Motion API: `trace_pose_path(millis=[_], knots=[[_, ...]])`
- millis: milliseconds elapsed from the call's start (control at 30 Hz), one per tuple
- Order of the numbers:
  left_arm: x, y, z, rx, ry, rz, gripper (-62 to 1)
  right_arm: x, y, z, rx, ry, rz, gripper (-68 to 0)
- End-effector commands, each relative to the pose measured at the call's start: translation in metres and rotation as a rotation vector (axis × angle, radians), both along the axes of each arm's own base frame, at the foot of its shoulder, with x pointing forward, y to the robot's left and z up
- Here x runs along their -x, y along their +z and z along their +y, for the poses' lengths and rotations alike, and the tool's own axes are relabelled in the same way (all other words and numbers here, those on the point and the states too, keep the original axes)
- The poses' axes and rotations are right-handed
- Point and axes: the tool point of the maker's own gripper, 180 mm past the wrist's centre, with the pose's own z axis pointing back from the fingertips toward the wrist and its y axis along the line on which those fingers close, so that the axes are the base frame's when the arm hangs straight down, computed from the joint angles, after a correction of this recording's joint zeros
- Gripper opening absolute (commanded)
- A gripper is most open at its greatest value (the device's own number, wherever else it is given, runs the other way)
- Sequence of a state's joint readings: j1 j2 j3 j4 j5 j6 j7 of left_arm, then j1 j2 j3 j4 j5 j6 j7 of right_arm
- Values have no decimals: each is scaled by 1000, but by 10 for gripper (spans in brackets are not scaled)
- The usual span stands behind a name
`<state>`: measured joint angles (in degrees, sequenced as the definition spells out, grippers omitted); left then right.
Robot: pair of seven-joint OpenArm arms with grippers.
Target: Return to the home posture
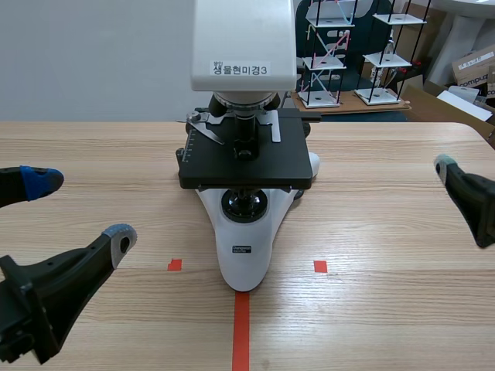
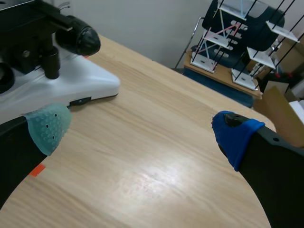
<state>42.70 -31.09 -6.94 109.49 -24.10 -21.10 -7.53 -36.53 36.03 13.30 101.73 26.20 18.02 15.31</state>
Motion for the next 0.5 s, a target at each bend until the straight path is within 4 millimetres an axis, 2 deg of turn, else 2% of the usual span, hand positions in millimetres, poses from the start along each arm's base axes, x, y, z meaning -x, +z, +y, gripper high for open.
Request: trace_pose_path(millis=[0,233,467], knots=[[-1,9,-2,28,3,-24,14,5,10,7,-42,13,-29,4],[-1,9,-2,28,3,-24,14,50,0,33,-109,81,41,4],[-1,9,-2,28,3,-24,14,71,10,49,-150,127,41,4]])
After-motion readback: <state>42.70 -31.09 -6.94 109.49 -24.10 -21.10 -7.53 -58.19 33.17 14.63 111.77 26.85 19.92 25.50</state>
